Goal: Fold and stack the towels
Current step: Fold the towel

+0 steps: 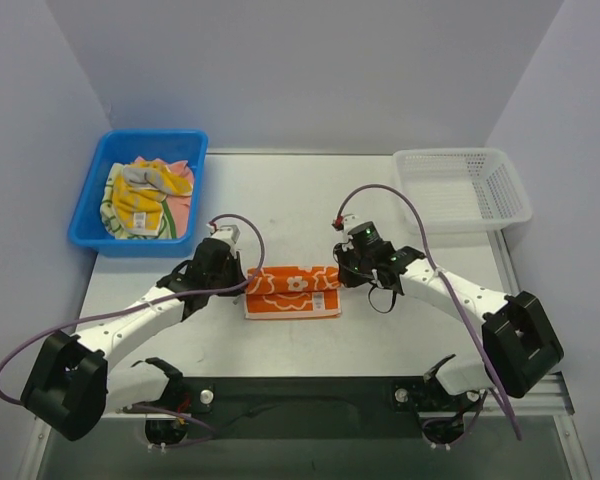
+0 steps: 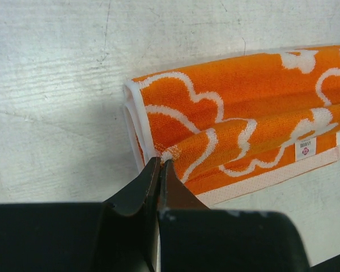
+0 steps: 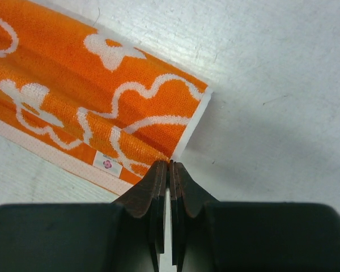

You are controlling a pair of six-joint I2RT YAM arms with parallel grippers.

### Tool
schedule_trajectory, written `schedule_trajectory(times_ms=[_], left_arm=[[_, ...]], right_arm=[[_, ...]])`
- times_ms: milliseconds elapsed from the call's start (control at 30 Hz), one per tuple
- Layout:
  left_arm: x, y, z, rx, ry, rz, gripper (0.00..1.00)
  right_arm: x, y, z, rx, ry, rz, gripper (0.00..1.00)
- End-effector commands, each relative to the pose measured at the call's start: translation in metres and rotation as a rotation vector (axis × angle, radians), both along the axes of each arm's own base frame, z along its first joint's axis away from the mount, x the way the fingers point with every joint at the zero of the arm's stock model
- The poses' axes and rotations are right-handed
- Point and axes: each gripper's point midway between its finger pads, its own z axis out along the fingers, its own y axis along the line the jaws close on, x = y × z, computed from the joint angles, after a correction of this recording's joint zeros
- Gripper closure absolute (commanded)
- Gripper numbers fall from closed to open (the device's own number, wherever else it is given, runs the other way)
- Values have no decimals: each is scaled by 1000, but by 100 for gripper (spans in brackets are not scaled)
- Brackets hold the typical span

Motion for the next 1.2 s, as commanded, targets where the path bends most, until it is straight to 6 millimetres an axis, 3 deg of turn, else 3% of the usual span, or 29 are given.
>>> schedule_trajectory(times_ms=[0,233,433,600,767,933,1167], left_arm=[[-6,-1,-7,-33,43,35,98],[-29,2,-28,-48,158,62,98],[-44,0,-40,-63,235,57,97],[-49,4,-50,-26,291,67,97],[-43,5,-45,0,290,72,97],[-24,3,-7,3,209,74,97],[-34,9,6,-13,201,87,97]], right_arm=[[-21,-9,-11,-12,83,-30,100],[-54,-13,-49,-51,282,-40,100],[-61,-15,-67,-101,376,-52,100],[-59,-15,-70,-112,387,-58,100],[-51,-16,-61,-117,348,-78,100],[-39,-13,-30,-93,283,-85,100],[-44,-6,-7,-36,270,-78,100]])
